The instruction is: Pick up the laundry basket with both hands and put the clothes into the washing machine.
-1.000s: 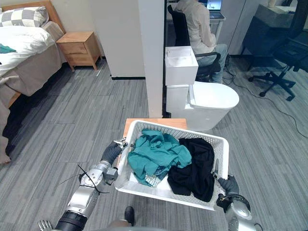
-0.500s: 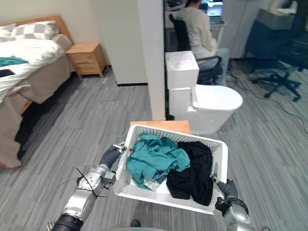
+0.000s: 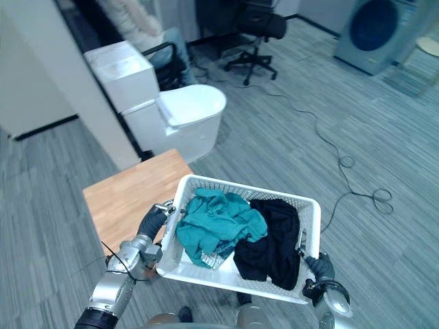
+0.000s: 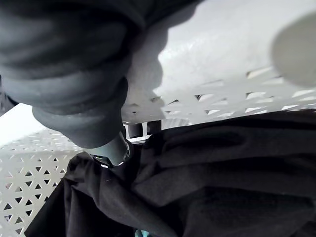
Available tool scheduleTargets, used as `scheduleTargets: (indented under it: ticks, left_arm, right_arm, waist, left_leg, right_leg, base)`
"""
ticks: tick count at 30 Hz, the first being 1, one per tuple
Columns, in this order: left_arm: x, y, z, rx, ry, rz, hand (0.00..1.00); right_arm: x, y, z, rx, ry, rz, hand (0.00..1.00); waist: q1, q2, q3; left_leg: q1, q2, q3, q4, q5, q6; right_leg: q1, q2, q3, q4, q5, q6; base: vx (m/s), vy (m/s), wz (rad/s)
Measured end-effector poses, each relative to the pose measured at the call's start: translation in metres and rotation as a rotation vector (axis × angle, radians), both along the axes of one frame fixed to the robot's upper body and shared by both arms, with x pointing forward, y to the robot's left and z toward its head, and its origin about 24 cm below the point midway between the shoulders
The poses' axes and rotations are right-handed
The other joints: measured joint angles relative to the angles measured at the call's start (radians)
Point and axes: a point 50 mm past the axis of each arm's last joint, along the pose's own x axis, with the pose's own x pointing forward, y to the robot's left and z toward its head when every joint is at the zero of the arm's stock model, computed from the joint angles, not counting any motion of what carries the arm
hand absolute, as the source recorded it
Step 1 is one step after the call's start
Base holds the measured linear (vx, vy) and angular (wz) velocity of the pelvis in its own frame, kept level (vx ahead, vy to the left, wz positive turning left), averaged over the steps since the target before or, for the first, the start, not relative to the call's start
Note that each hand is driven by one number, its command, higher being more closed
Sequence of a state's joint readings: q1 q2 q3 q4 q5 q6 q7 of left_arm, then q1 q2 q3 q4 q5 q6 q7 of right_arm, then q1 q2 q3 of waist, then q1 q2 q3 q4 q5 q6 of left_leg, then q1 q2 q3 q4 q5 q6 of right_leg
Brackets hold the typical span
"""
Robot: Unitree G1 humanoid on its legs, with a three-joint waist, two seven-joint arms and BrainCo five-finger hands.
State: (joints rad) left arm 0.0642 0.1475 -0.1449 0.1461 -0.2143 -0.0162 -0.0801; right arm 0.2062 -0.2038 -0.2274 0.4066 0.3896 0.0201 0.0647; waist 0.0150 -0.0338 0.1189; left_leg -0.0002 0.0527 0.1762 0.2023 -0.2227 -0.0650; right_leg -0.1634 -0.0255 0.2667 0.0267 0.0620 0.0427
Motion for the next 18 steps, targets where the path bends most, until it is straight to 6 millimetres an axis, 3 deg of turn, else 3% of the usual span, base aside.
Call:
scheduleTargets:
  ticks: [1,2,3,4,5,7,8,10,12,14,15,16,17,18]
  left_arm:
    - [0.000,0.000,0.000,-0.001,0.001,0.001,1.00]
    - [0.000,-0.001,0.001,-0.006,0.000,0.002,1.00]
    - [0.001,-0.001,0.006,-0.010,-0.021,0.002,1.00]
    - [0.002,-0.001,0.008,-0.013,-0.031,0.003,1.00]
    - [0.002,0.000,0.009,-0.022,-0.035,0.012,1.00]
    - [0.001,0.003,0.007,-0.019,-0.026,0.022,1.00]
    - [0.001,0.003,0.005,-0.022,-0.017,0.025,1.00]
    - [0.001,0.003,0.004,-0.022,-0.013,0.027,1.00]
    - [0.005,0.002,0.007,-0.023,-0.026,0.022,1.00]
    - [0.010,0.002,0.006,-0.021,-0.022,0.023,1.00]
    - [0.010,0.001,0.005,-0.022,-0.016,0.023,1.00]
    - [0.009,0.001,0.004,-0.031,-0.012,0.026,1.00]
    - [0.006,0.001,0.001,-0.049,0.000,0.036,1.00]
    - [0.002,-0.001,-0.001,-0.069,0.003,0.040,1.00]
  right_arm:
    - [-0.001,0.000,-0.001,0.002,0.003,-0.001,1.00]
    - [-0.001,0.000,-0.001,0.002,0.004,0.000,1.00]
    - [0.001,0.000,0.000,0.004,-0.003,0.001,1.00]
    - [0.003,0.001,0.001,0.006,-0.007,0.003,1.00]
    - [0.004,0.002,0.001,0.009,-0.011,0.007,1.00]
    - [0.004,0.005,0.000,0.015,-0.007,0.013,1.00]
    - [0.002,0.006,-0.001,0.022,-0.003,0.008,1.00]
    - [0.000,0.007,-0.003,0.031,0.000,0.001,1.00]
    - [-0.001,0.009,-0.004,0.044,-0.001,-0.011,1.00]
    - [-0.009,0.014,-0.009,0.075,0.014,-0.032,1.00]
    - [-0.011,0.014,-0.010,0.077,0.021,-0.033,1.00]
    - [-0.012,0.014,-0.011,0.079,0.024,-0.034,1.00]
    - [-0.012,0.013,-0.010,0.076,0.023,-0.032,1.00]
    - [-0.010,0.008,-0.007,0.058,0.014,-0.026,1.00]
  waist:
    - [-0.001,0.014,-0.005]
    - [-0.002,0.024,-0.010]
    - [-0.001,0.038,-0.020]
    - [0.001,0.036,-0.020]
    - [-0.001,0.033,-0.021]
    - [-0.004,0.019,-0.033]
    - [-0.026,0.014,-0.039]
    - [-0.051,0.028,-0.053]
    - [-0.069,0.047,-0.067]
    - [-0.094,0.047,-0.067]
    - [-0.100,0.048,-0.067]
    - [-0.110,0.050,-0.066]
    - [-0.098,0.054,-0.065]
    - [-0.065,0.069,-0.064]
  left_leg:
    - [0.006,0.013,0.021,0.011,-0.010,0.000]
    - [0.016,0.034,0.056,0.012,-0.026,-0.004]
    - [0.026,0.039,0.083,0.006,-0.048,-0.001]
    - [0.032,0.042,0.095,0.003,-0.058,0.001]
    - [0.047,0.044,0.134,0.005,-0.072,-0.003]
    - [0.075,0.044,0.202,0.008,-0.090,-0.005]
    - [0.107,0.043,0.249,0.017,-0.095,0.003]
    - [0.117,0.056,0.251,0.027,-0.096,0.001]
    - [0.120,0.082,0.251,0.044,-0.110,-0.023]
    - [0.100,0.131,0.236,0.211,-0.110,-0.021]
    - [0.082,0.148,0.230,0.296,-0.105,-0.006]
    - [0.039,0.164,0.212,0.436,-0.077,0.090]
    - [-0.027,0.169,0.165,0.598,-0.007,0.192]
    - [-0.078,0.111,0.076,0.655,-0.065,0.136]
  right_leg:
    - [-0.002,0.015,0.014,0.006,-0.014,-0.026]
    - [-0.013,0.044,0.033,0.013,-0.053,-0.081]
    - [-0.026,0.064,0.061,0.010,-0.068,-0.095]
    - [-0.033,0.070,0.075,0.006,-0.067,-0.094]
    - [-0.040,0.088,0.104,0.003,-0.061,-0.090]
    - [-0.050,0.100,0.147,-0.002,0.011,-0.038]
    - [-0.053,0.111,0.170,0.000,0.078,0.025]
    - [-0.064,0.143,0.197,0.017,0.085,0.040]
    - [-0.105,0.192,0.203,0.079,0.073,0.046]
    - [-0.111,0.254,0.211,0.187,0.016,0.022]
    - [-0.102,0.268,0.213,0.211,-0.003,0.010]
    - [-0.094,0.289,0.226,0.247,-0.033,-0.007]
    - [-0.076,0.309,0.246,0.284,-0.070,-0.051]
    - [-0.058,0.321,0.304,0.289,-0.111,-0.083]
  base:
    - [0.00,0.079,-1.20]
    - [0.05,0.066,-1.31]
    - [0.06,0.072,-1.37]
    - [0.08,0.084,-1.51]
    - [0.10,0.081,-1.58]
    - [0.14,0.071,-1.56]
    - [0.16,0.051,-1.17]
    - [0.22,0.050,-1.11]
    - [0.29,0.035,-0.97]
    - [0.36,-0.058,-0.74]
    - [0.33,-0.100,-0.60]
    - [0.31,-0.084,-0.86]
    - [0.26,-0.002,-1.44]
    - [0.23,0.054,-1.59]
